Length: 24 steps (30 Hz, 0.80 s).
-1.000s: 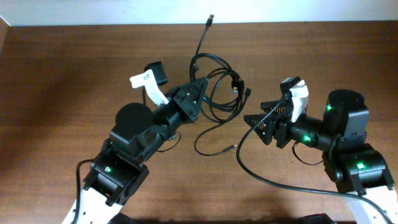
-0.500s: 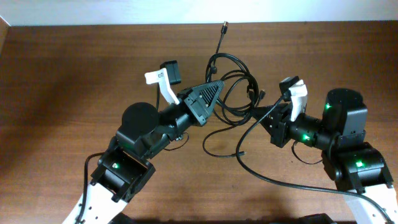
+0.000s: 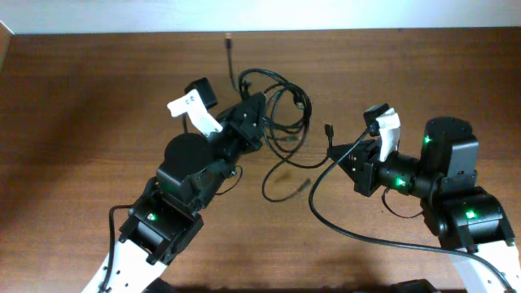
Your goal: Untangle cables
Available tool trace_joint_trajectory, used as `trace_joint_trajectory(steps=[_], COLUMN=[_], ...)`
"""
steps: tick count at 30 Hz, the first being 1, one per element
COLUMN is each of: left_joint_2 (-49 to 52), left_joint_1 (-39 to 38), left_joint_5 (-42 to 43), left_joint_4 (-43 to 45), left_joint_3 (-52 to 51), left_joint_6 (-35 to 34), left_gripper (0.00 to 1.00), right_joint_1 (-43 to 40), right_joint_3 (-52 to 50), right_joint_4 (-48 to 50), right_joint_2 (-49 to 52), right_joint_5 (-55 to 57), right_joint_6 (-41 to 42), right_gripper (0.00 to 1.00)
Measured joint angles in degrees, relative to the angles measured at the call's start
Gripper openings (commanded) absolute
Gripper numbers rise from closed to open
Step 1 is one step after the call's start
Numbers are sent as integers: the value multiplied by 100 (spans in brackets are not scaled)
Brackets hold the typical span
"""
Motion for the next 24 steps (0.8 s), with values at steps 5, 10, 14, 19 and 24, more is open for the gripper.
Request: trace_joint_trajectory(steps=[5,10,14,19,24], left_joint_2=[0,0,0,0,0], left_joint_1=[0,0,0,0,0], left_joint_5=[-184,57,732,2225,3335], left_joint_4=[-20,-17,-15,-9,-4], left_joint_3=[0,0,0,0,0], left_joint_6=[136,520,1296,2728,3753], left_gripper=[0,0,0,0,0], right_joint_1=[0,2,0,0,0], right_joint_3=[0,0,17,317,479], right_joint_4=[-15,-13,-17,-15,-22], right_joint_2=[0,0,0,0,-7], right_joint_5=[0,2,24,319,664], right_joint_6=[-24,0,70,267,323], right_gripper=[65,72,77,77,77])
